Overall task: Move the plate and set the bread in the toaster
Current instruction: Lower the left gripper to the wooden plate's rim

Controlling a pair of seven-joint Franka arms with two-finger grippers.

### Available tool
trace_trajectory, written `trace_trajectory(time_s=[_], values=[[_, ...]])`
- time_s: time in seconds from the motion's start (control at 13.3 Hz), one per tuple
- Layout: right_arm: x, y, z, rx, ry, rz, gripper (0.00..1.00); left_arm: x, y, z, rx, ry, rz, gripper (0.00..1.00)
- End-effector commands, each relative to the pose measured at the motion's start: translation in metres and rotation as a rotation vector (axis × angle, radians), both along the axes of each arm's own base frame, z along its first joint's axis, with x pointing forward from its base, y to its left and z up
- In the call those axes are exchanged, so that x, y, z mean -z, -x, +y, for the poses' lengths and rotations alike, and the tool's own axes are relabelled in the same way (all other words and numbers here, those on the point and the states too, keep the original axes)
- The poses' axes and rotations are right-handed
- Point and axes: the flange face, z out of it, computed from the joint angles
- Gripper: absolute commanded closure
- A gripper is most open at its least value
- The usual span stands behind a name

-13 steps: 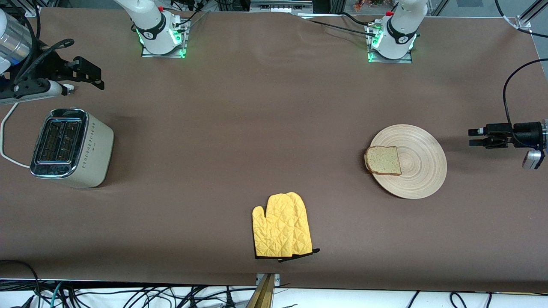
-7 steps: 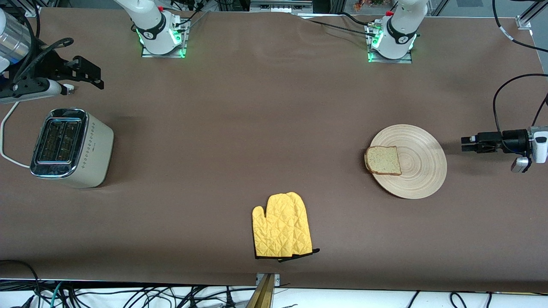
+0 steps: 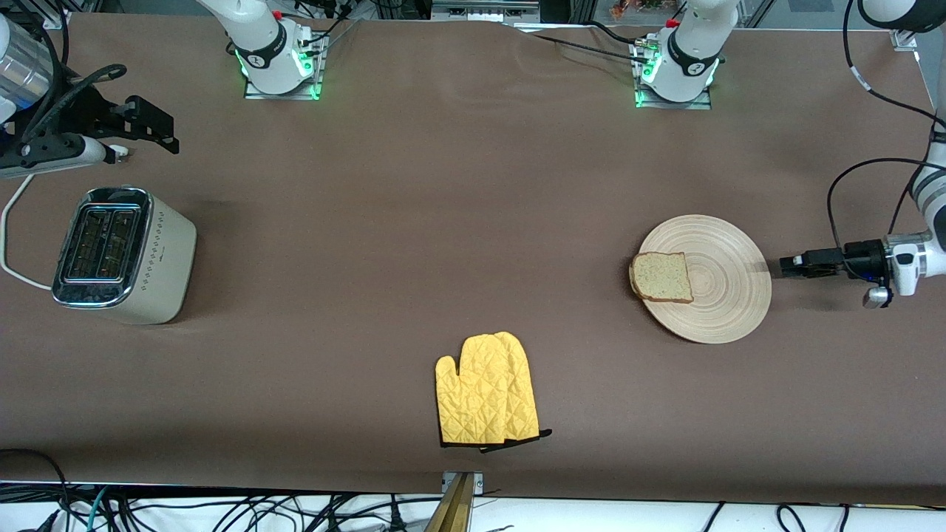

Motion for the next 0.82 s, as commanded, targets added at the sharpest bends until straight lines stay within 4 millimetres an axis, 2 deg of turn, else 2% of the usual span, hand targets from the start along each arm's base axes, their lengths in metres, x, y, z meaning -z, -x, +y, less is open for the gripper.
trace_trajectory(time_s=[0.0,0.22,0.3,0.38,0.45,0.6,0.75], values=[[-0.003,0.004,0.000,-0.001,-0.012,-0.001,0.00,0.006,-0.015,-0.009,-0.025,0.010,-0.020,0.00],[-0.003,0.004,0.000,-0.001,-0.012,0.000,0.00,0.021,-0.018,-0.015,-0.057,0.025,-0.022,0.00],[-0.003,0.004,-0.001,0.000,-0.012,0.000,0.00,0.022,-0.020,-0.015,-0.049,0.002,-0.035,0.10],[-0.003,0.004,-0.001,0.000,-0.012,0.000,0.00,0.023,-0.020,-0.015,-0.047,-0.003,-0.035,0.24],[-0.003,0.004,-0.001,0.000,-0.012,0.000,0.00,0.023,-0.020,-0.015,-0.046,-0.003,-0.036,0.42],[-0.003,0.004,0.000,-0.001,-0.012,-0.001,0.00,0.022,-0.023,-0.022,-0.024,-0.014,-0.035,0.67],[-0.002,0.004,0.000,-0.003,-0.012,0.000,0.00,0.022,-0.027,-0.030,0.027,-0.057,-0.031,0.71]])
